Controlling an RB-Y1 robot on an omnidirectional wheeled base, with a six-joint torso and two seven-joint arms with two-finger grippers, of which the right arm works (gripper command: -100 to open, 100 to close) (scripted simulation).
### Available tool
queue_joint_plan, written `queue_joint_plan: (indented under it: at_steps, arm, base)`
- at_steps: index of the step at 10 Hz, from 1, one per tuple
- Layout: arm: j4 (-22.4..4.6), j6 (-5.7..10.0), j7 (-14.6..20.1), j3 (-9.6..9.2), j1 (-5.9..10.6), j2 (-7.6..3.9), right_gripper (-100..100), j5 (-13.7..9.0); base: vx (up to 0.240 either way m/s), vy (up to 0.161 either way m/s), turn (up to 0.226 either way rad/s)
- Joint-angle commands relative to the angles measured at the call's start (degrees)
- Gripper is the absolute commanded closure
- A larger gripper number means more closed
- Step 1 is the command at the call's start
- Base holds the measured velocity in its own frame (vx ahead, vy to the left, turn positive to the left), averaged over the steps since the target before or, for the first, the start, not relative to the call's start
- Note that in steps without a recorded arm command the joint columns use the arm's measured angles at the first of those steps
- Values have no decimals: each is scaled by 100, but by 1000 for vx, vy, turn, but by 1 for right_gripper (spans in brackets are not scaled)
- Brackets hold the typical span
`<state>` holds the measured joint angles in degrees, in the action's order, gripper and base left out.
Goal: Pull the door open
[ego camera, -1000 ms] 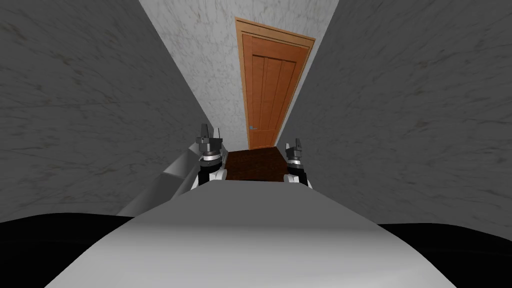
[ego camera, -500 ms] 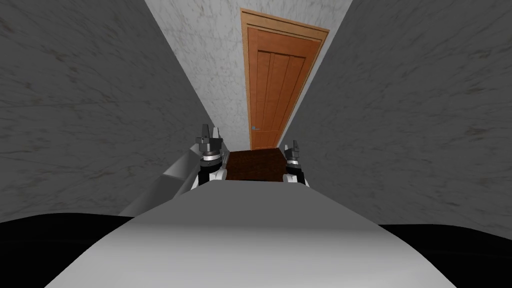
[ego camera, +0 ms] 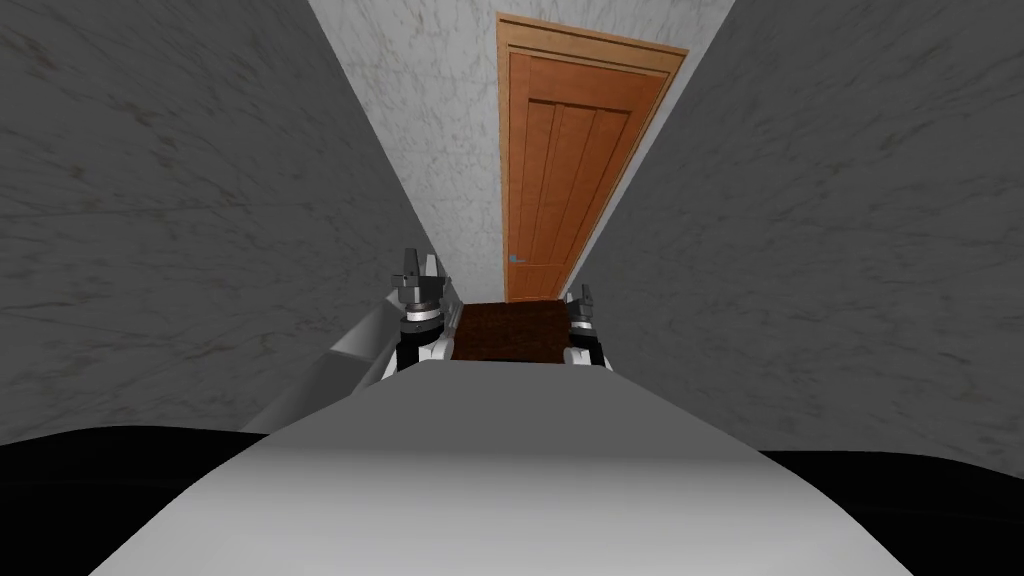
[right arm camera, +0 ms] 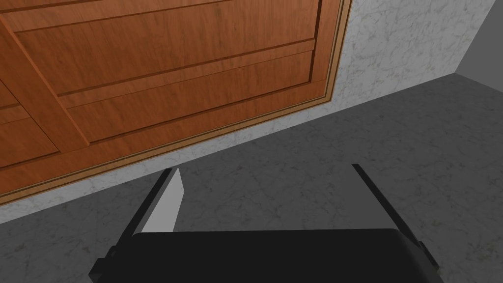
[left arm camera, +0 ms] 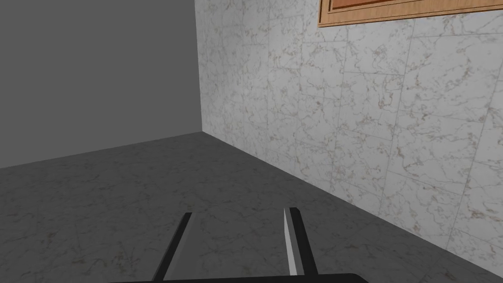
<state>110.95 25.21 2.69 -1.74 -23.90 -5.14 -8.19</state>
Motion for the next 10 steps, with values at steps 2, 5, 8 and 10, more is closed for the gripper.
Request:
queue_joint_plan:
  at_steps: [2,5,8,10]
  arm:
    - [-371,128,-53,15,119,-59,-100,-123]
    - [-826,269,-123,32,274,-120,-100,-273]
    - [-1295,414,-195,49,434,-182,-100,-428]
    - [-1618,514,-245,61,544,-224,-100,-535]
  base:
    - [95,20,103]
    - [103,34,124]
    - [106,8,120]
    - [98,19,114]
